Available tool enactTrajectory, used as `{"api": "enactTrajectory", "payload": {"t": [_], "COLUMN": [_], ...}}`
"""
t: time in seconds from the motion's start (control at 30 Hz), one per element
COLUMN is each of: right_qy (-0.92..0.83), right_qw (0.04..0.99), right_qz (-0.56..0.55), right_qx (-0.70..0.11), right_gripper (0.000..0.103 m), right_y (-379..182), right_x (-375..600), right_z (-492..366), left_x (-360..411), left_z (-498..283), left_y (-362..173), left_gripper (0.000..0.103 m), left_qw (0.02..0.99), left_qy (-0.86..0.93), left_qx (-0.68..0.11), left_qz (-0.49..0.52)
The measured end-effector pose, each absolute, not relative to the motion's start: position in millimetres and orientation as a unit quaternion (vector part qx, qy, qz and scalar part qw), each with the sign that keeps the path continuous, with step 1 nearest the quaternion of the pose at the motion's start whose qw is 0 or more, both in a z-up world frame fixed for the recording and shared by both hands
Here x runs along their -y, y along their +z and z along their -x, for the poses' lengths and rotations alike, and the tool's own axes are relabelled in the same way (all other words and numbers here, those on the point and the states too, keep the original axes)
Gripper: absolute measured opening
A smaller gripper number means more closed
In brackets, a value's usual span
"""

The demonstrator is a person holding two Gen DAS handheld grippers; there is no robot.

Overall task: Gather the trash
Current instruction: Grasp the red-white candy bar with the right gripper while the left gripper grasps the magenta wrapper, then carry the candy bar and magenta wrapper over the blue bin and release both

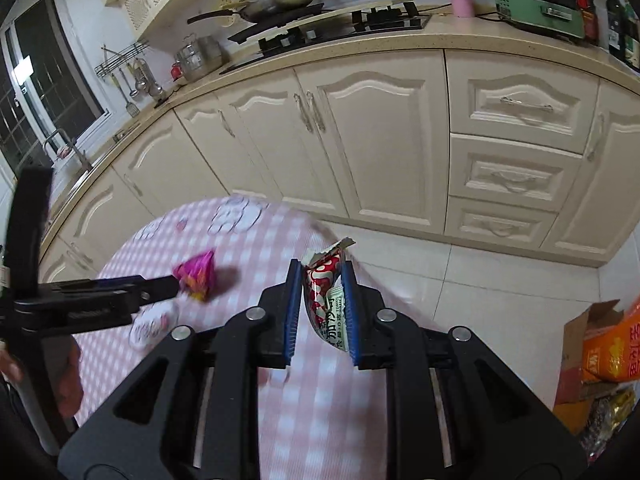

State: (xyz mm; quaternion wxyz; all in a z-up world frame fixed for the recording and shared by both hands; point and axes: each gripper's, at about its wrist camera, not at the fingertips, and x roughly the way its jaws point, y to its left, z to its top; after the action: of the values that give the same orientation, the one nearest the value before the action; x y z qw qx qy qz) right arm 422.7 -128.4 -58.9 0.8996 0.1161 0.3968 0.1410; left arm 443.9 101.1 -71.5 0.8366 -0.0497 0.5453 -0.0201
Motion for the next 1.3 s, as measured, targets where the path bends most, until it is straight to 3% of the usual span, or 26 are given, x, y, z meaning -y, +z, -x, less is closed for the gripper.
{"api": "enactTrajectory", "payload": {"t": [0.13,0.17,0.2,0.7,1.3], "right_qy": [0.146,0.147,0.148,0.122,0.014], "right_qw": [0.894,0.892,0.892,0.882,0.882], "right_qz": [-0.119,-0.118,-0.119,-0.17,-0.221], "right_qx": [-0.407,-0.41,-0.411,-0.423,-0.416], "right_gripper": [0.02,0.02,0.02,0.02,0.02], "right_y": [-66.1,-68.4,-70.0,-74.4,-82.2], "right_x": [126.8,126.2,126.7,168.4,309.0], "right_z": [-439.1,-439.9,-439.5,-370.3,-238.6], "left_x": [-92.4,-91.4,-91.6,-42.3,135.5], "left_z": [-474.9,-477.6,-477.1,-411.8,-316.7], "left_y": [-101.1,-106.7,-106.7,-72.1,-67.4], "left_gripper": [0.067,0.051,0.049,0.048,0.048], "left_qw": [0.822,0.818,0.826,0.838,0.813], "left_qy": [-0.037,-0.038,-0.03,-0.07,-0.185], "left_qx": [-0.568,-0.573,-0.563,-0.542,-0.549], "left_qz": [0.03,0.028,0.023,0.002,-0.061]}}
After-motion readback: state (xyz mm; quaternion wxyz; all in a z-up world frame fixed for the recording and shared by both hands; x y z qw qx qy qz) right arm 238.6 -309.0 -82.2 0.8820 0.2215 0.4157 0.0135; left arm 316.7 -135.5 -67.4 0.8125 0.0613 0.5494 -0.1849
